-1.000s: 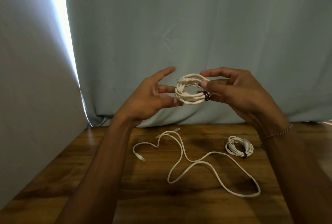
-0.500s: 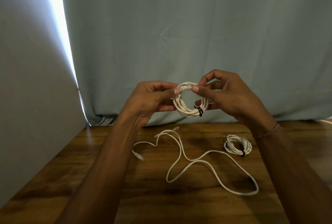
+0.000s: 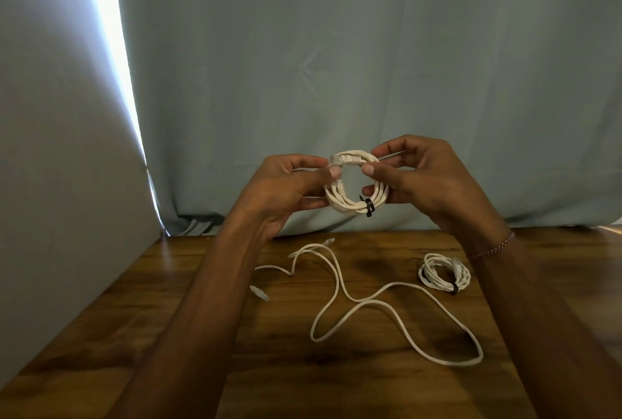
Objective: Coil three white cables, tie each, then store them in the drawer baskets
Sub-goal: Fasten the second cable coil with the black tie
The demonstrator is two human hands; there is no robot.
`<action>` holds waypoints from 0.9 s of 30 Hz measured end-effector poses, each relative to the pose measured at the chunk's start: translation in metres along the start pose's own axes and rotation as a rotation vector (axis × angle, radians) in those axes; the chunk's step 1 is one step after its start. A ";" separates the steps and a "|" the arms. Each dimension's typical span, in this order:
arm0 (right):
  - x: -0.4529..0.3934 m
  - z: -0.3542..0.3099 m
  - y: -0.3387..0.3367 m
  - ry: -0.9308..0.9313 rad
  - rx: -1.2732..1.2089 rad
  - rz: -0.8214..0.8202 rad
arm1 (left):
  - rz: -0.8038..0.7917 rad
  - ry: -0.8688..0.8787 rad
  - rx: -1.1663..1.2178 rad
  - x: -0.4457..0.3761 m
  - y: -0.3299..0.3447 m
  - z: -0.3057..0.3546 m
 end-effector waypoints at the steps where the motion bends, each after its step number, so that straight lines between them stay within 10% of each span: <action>1: -0.001 0.001 -0.001 0.000 -0.017 0.012 | -0.018 -0.021 -0.009 0.000 0.001 -0.001; 27: 0.006 0.037 -0.037 0.123 0.063 0.030 | -0.032 -0.225 0.243 -0.004 0.054 -0.047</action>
Point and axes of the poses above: each hand's wrist, its own x-axis away from the middle knuckle, its own y-axis out of the palm, z = x × y, the point moved 3 cm from there along -x, towards the middle knuckle, and after that the axes turned 2 degrees about z, right-handed, at the moved point
